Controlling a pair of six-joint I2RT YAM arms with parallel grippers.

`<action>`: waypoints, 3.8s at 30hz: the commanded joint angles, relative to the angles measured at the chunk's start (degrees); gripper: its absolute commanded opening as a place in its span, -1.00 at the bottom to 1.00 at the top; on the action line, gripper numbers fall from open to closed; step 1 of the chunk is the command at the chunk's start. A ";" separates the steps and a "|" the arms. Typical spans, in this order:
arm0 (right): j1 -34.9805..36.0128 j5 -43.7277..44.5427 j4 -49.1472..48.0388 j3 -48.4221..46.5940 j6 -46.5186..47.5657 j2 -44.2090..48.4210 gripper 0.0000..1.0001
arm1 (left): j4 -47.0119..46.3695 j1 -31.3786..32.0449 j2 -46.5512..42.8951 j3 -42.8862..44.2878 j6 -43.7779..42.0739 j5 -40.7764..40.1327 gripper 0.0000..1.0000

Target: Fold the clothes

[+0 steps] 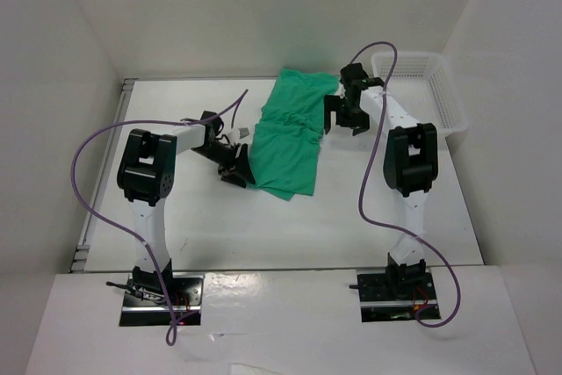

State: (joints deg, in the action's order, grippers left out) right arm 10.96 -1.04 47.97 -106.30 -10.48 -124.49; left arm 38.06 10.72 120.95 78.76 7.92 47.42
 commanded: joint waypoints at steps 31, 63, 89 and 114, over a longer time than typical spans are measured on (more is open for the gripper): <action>3.87 -22.43 7.58 12.34 20.93 5.31 0.98 | -0.10 -2.37 -0.97 2.10 -6.52 -3.92 -1.00; 3.80 -58.29 -4.63 33.62 15.68 0.56 0.93 | 2.02 -4.57 -0.36 -0.45 -9.25 2.41 -1.00; 3.01 -21.38 -9.47 37.04 6.97 11.63 0.81 | -4.67 3.78 0.70 -1.85 -1.24 9.80 -1.00; 15.49 -11.01 -9.03 30.01 2.22 1.00 0.41 | -3.61 3.78 -3.70 -2.91 -2.30 7.60 -1.00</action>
State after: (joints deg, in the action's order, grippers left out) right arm 25.39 -24.49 44.38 -79.20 -10.50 -116.09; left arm 34.37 14.41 120.01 76.44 6.28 54.02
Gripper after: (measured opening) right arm 0.708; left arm 0.007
